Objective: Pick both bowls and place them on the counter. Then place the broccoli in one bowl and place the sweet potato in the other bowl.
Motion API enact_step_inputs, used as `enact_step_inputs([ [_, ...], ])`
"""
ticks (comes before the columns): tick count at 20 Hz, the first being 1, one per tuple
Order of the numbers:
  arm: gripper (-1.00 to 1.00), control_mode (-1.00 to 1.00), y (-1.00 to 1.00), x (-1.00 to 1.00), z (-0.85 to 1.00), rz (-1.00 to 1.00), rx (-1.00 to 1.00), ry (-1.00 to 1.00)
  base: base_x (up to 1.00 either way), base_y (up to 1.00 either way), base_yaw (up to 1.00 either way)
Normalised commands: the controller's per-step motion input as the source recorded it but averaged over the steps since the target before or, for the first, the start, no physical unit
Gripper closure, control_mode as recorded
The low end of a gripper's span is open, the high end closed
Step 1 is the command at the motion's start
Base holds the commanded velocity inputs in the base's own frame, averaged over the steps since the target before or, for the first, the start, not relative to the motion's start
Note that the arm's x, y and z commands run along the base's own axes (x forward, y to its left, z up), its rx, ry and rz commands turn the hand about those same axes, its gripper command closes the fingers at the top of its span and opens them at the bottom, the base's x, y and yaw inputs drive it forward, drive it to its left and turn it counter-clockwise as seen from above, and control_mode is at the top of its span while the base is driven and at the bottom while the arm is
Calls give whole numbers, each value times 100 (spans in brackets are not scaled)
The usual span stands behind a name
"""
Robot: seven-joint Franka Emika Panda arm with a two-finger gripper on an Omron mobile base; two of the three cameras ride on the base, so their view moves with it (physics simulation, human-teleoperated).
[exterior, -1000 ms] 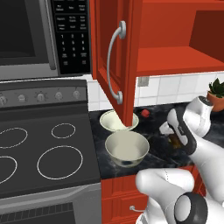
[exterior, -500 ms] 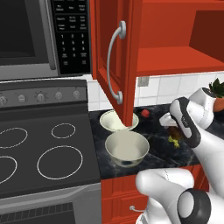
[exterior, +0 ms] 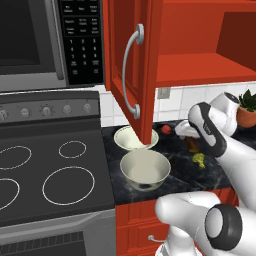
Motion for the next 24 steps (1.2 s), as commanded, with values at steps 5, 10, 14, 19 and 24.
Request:
enact_step_inputs([
  [5, 100, -100, 41, 29, 1, 3, 3, -3, 0, 0, 0],
  [10, 100, -100, 43, 24, 0, 4, 2, -11, 0, 0, 0],
  [14, 100, -100, 30, 11, -3, 10, 0, -25, 0, 0, 0],
  [19, 100, -100, 33, 18, -2, 1, 2, -23, 0, 0, 0],
  [24, 100, -100, 25, 40, 11, 0, 2, -5, 0, 0, 0],
])
